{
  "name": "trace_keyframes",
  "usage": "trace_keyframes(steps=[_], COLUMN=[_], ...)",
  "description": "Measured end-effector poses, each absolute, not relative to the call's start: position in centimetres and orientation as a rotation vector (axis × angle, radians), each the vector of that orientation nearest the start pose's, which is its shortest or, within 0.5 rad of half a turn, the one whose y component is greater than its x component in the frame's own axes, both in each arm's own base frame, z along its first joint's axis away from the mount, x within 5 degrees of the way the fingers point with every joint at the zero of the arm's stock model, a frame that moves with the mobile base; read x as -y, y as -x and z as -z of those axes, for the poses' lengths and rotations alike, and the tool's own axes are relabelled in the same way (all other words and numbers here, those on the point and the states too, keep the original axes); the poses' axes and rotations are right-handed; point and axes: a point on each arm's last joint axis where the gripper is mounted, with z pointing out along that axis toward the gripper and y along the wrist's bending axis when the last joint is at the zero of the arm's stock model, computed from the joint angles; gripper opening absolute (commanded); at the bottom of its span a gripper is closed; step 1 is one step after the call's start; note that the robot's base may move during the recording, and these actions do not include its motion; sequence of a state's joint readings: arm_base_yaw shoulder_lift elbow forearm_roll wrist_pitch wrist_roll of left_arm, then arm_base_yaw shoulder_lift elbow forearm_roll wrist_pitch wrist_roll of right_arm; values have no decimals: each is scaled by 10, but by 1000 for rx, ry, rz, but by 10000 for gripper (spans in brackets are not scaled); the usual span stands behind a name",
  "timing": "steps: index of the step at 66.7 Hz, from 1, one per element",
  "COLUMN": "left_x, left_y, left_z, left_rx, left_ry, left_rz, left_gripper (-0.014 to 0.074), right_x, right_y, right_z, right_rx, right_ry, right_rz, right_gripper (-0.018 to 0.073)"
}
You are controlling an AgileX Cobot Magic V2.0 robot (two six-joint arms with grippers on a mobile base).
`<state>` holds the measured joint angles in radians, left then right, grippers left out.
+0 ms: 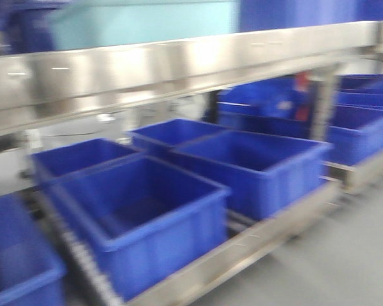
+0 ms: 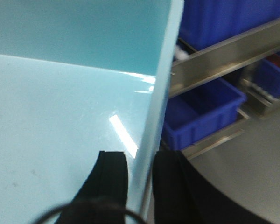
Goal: Move two blue bins to right shelf middle
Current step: 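Back the base away from the shelf while holding the bin, then drive across the floor carrying the light-blue bin in both grippers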
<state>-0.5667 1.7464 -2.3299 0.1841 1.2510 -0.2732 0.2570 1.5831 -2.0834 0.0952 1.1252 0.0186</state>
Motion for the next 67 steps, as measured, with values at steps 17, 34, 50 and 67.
trace_keyframes(steps=[17,34,50,67], left_x=[172,172,172,172], left_y=[-300,-300,-300,-300], left_z=[-519,-519,-519,-519], left_rx=[-2130,-2130,-2130,-2130], left_ry=[-275,-275,-275,-275], left_rz=[269,269,269,269], left_gripper=[-111,-111,-111,-111], right_x=[-88,-88,-88,-88], right_y=[-304,-304,-304,-304], right_z=[-516,-516,-516,-516], right_rx=[-2096,-2096,-2096,-2096], right_ry=[259,259,259,259], right_rz=[-280,-280,-280,-280], right_gripper=[-165,-165,-165,-165])
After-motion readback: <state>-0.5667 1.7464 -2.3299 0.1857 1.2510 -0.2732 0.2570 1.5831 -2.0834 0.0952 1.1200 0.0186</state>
